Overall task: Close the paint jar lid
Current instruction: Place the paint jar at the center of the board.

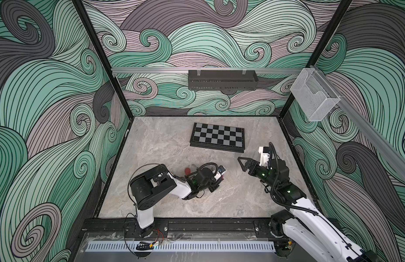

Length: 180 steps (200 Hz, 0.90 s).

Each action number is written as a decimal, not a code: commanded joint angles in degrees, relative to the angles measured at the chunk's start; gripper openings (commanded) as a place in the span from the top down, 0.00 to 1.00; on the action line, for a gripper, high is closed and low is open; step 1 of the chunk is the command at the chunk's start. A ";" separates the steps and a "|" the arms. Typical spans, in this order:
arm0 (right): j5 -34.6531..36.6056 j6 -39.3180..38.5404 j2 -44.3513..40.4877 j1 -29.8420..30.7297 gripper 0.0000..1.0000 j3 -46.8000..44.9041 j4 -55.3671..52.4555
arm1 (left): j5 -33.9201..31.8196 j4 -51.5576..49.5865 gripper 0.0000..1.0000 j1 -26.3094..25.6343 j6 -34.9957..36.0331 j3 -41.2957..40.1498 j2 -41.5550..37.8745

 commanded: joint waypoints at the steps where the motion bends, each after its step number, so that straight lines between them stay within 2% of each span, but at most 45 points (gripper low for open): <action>1: 0.26 -0.86 0.84 -0.52 0.14 -0.81 1.00 | -2.36 2.92 0.78 -0.33 -2.06 2.48 1.58; 21: 0.23 -1.19 0.79 -0.63 0.14 -1.13 1.10 | -2.44 2.82 0.77 -0.31 -2.60 3.22 2.86; 41: 0.17 -1.58 0.50 -0.78 0.13 -1.22 0.80 | -2.35 2.89 0.68 -0.33 -2.78 3.50 3.07; 69: -0.15 -2.24 0.11 -1.12 0.13 -1.30 0.43 | -2.44 0.87 0.45 -0.33 -2.62 3.60 0.70; 127: 1.20 -4.84 -0.42 -2.57 0.07 -1.10 0.39 | -3.23 -4.79 0.11 -0.31 -3.13 3.43 -9.31; 150: 5.58 -8.69 -0.16 -3.81 0.04 0.70 -0.85 | -8.04 -11.91 0.04 -0.33 -3.54 3.72 -18.50; 180: 15.99 -15.71 1.55 -4.65 0.03 2.94 -0.19 | -20.41 -18.67 0.01 0.36 -1.17 2.51 -32.10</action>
